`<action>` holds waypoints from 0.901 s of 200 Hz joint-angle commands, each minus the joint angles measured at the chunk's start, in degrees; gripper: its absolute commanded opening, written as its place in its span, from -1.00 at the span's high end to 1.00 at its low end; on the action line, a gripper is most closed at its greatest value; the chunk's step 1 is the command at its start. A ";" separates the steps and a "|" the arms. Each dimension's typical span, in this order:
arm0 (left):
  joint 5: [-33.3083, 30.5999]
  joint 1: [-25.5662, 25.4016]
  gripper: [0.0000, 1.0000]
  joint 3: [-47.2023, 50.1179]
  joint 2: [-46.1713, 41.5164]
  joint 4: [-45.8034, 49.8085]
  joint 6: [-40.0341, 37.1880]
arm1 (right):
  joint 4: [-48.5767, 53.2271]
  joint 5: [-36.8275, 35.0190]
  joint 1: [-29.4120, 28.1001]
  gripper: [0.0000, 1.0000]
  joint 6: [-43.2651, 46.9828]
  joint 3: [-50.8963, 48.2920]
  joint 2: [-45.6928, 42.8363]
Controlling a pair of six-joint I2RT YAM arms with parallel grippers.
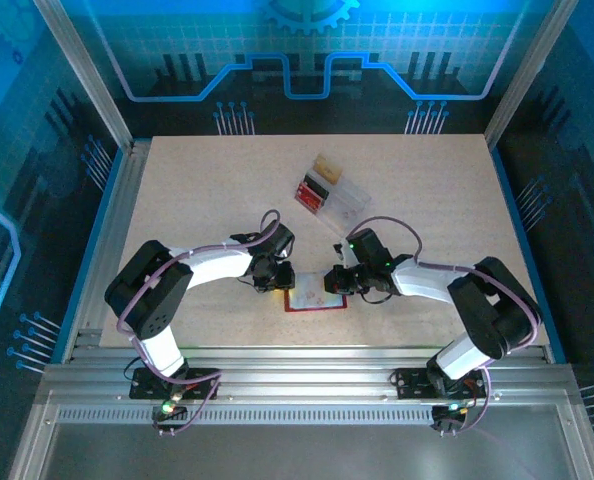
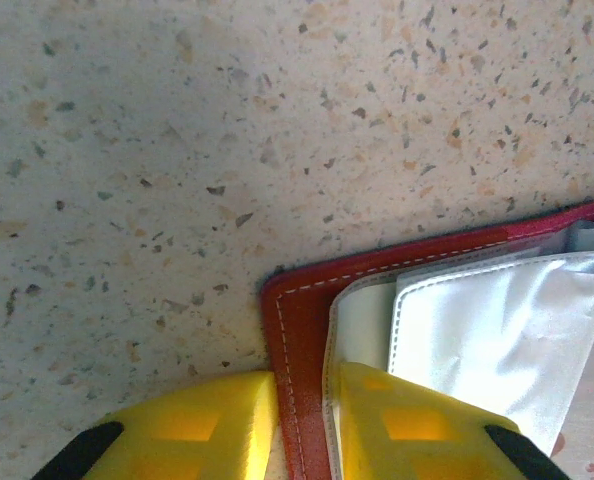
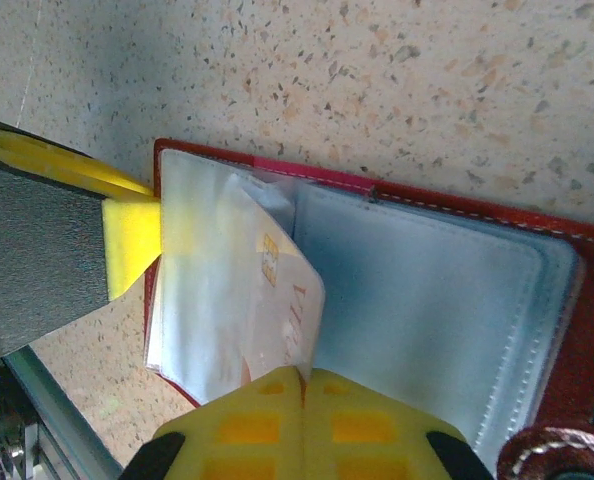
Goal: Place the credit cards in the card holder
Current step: Insert the credit card into the card slot.
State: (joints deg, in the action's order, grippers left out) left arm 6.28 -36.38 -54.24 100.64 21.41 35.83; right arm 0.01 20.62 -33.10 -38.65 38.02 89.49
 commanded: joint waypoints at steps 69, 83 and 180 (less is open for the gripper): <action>5.41 -2.18 0.53 3.70 8.79 -3.69 -1.07 | 0.12 1.27 -3.11 1.00 0.27 4.94 6.50; 5.58 -2.28 0.53 3.74 8.70 -3.79 -1.02 | -0.33 1.22 -3.52 1.00 -0.24 5.31 6.83; 5.83 -2.36 0.52 3.77 8.70 -3.88 -0.83 | -6.42 -3.22 -7.25 0.63 -4.76 4.65 7.55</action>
State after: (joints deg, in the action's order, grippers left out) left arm 6.37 -36.38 -54.22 100.64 21.39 35.83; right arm -4.91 19.05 -38.02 -43.81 42.02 96.86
